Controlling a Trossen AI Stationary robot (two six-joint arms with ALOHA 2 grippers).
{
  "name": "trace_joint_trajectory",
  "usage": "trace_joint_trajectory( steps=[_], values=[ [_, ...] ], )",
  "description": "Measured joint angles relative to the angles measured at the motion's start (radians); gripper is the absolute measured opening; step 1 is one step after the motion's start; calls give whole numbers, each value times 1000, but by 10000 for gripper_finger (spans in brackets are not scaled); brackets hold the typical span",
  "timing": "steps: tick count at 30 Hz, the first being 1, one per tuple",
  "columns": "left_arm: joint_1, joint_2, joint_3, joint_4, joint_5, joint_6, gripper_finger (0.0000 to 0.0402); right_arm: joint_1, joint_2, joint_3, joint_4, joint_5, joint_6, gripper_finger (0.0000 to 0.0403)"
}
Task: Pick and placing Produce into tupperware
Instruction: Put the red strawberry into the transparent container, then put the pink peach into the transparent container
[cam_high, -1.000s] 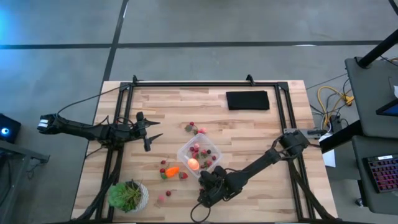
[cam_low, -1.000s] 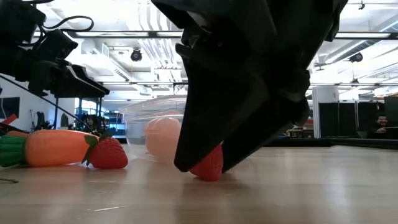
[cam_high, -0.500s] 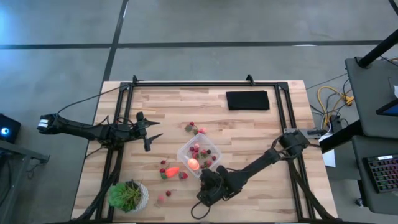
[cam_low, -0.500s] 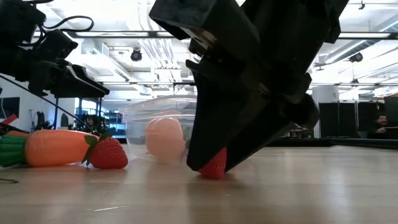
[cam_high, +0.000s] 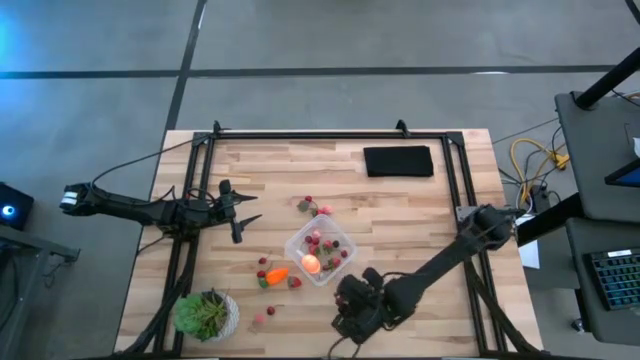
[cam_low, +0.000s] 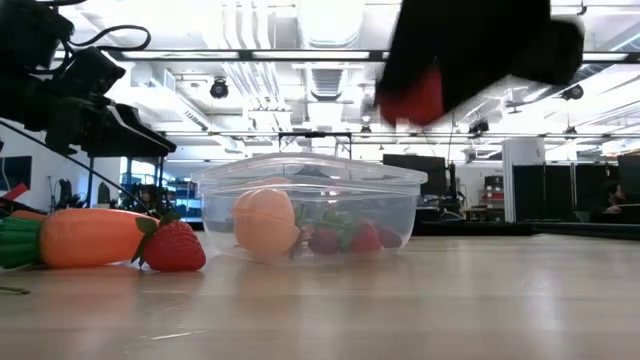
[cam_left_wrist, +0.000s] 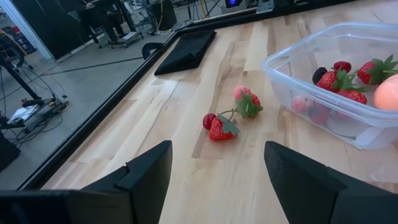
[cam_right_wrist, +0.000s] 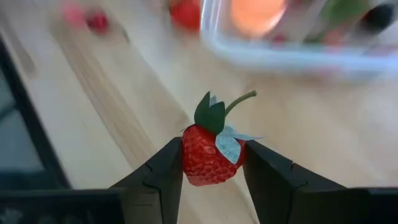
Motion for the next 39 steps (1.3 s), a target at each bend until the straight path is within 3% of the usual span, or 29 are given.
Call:
trace_joint_trajectory(
  steps=[4, 7, 13, 19, 25, 31, 35, 39],
  values=[
    [0, 2, 0, 0, 0, 0, 242, -14, -72, 2, -93, 161, 57, 144],
    [0, 2, 0, -1, 0, 0, 242, -73, -96, -5, -119, 215, 12, 144],
    [0, 2, 0, 0, 0, 0, 242, -226, -89, -6, -30, 142, -241, 153],
    [0, 6, 0, 0, 0, 0, 242, -311, -79, -6, -18, 100, -352, 198],
    [0, 11, 0, -1, 0, 0, 242, -324, -79, -3, -16, 0, -431, 245],
    [0, 11, 0, 0, 0, 0, 242, -238, -79, 7, -2, 40, -665, 249],
    [0, 11, 0, 0, 0, 0, 242, -228, -79, -1, -44, 59, -688, 240],
    [0, 11, 0, 0, 0, 0, 242, -228, -83, -2, -72, 58, -542, 231]
  ],
)
